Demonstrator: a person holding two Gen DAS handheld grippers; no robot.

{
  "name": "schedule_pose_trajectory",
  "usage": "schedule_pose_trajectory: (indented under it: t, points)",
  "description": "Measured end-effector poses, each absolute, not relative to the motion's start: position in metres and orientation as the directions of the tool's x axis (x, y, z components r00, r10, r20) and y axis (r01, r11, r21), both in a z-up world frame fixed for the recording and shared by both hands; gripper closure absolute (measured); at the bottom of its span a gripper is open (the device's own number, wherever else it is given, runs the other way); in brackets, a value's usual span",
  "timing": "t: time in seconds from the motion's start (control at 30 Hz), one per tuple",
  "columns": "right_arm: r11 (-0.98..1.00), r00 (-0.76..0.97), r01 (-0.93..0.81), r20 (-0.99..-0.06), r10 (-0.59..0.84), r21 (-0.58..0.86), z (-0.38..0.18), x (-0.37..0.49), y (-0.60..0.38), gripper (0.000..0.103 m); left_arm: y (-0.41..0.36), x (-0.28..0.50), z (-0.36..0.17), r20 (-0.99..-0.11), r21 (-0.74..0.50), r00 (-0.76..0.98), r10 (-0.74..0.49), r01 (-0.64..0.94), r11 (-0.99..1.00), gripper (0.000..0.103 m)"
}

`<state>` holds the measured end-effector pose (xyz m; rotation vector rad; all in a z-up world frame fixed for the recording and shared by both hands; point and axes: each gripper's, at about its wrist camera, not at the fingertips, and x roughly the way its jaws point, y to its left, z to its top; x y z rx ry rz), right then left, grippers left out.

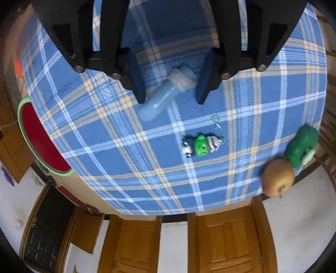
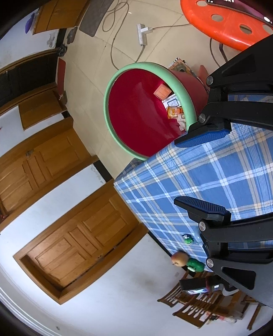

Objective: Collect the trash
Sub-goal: 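Move both open tools back over the table and grasp the light-blue bottle with the left tool, then grasp the green figure keychain with the right tool while the left tool holds the bottle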

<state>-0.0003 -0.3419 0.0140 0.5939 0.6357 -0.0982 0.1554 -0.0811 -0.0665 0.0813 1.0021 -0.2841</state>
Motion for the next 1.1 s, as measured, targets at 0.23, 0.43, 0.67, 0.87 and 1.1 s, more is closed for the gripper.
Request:
schedule_pose_trajectory:
  t: [0.23,0.43,0.67,0.87,1.1]
  points:
    - [0.837,0.796,0.252,-0.596,0.106,0.486,0.014,0.005,-0.334,0.054,-0.083,0.152,-0.067,-0.834,-0.06,0.509,-0.212,0.299,0.952,0.084]
    - [0.848,0.793,0.231,-0.598,0.119,0.476,0.018,0.008,-0.325,0.054,-0.063,0.149,-0.061,-0.819,-0.123,0.522,-0.237,0.244,0.962,0.084]
    - [0.865,0.785,0.184,-0.599,0.156,0.466,0.023,0.021,-0.307,0.054,-0.022,0.149,-0.041,-0.787,-0.142,0.585,-0.199,0.142,0.98,0.084]
    - [0.885,0.775,0.109,-0.596,0.21,0.453,0.033,0.036,-0.278,0.054,0.014,0.16,-0.031,-0.773,-0.125,0.619,-0.138,0.064,0.99,0.084]
    - [0.906,0.754,0.023,-0.602,0.262,0.423,0.048,0.066,-0.231,0.054,0.05,0.173,-0.032,-0.754,-0.126,0.652,-0.086,-0.015,0.992,0.084]
